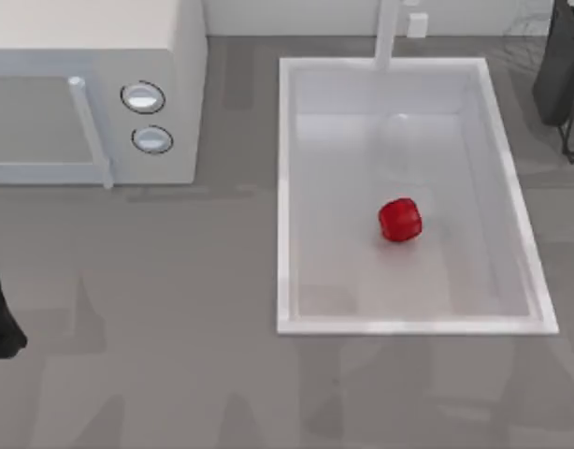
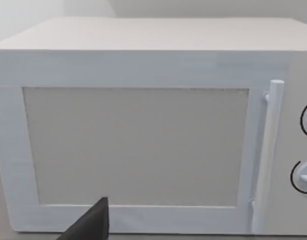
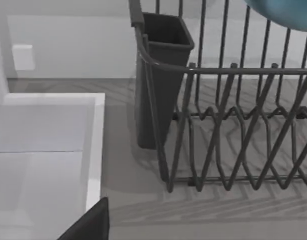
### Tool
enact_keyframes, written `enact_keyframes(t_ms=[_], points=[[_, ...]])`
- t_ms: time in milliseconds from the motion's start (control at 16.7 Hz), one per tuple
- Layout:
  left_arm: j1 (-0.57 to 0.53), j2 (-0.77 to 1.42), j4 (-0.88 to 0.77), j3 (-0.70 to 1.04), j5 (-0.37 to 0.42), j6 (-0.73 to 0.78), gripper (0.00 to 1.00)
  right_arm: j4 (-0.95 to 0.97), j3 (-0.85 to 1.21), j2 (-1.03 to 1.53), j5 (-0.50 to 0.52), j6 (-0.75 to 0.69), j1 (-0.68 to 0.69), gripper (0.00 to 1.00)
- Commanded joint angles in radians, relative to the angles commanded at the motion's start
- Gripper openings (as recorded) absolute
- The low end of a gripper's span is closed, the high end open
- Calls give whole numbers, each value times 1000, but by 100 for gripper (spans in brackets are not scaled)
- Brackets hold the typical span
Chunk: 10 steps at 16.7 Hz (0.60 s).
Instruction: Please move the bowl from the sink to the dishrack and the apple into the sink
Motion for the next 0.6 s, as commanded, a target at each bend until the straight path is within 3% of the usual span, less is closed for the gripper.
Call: enact_keyframes(t_ms=[300,600], points=[[0,0,0,0,0,0,100,-352,-111,-546,-143,-6,-104,100],[0,0,0,0,0,0,100,-539,-159,-860,-230,-9,-138,100]])
